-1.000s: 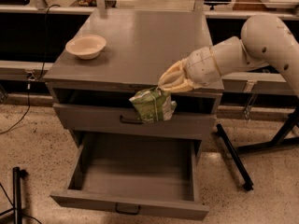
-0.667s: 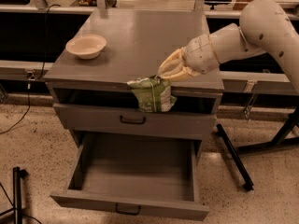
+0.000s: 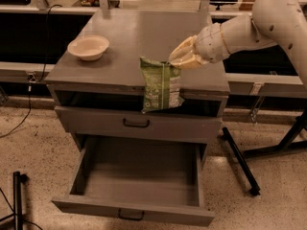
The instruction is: Pick green jalapeno chip bag from middle drawer and place on counter
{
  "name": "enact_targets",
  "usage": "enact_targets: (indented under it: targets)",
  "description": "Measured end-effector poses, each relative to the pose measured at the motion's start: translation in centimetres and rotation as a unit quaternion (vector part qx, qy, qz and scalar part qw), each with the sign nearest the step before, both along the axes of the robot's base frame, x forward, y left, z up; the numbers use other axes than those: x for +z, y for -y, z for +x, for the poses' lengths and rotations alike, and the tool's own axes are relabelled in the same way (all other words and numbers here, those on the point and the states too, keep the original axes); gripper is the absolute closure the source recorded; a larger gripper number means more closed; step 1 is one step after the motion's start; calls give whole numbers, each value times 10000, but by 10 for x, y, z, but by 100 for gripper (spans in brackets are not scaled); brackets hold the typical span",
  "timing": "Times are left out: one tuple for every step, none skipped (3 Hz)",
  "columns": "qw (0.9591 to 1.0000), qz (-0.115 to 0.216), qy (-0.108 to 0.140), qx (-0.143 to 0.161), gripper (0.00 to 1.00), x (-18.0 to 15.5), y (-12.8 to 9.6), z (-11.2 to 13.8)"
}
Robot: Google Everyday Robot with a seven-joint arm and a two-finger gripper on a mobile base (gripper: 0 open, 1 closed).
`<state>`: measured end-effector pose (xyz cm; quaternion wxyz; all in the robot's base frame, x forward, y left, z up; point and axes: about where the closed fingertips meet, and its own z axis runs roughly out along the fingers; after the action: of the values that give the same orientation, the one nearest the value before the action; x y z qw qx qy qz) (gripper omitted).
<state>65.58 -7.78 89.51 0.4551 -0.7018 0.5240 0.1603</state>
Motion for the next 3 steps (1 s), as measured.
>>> enact_targets:
  targets:
    - [9990, 118, 12, -442, 100, 8, 24, 10]
    - [9970, 113, 83, -758, 100, 24, 45, 14]
    - [9953, -5, 79, -963, 100, 35, 56, 31]
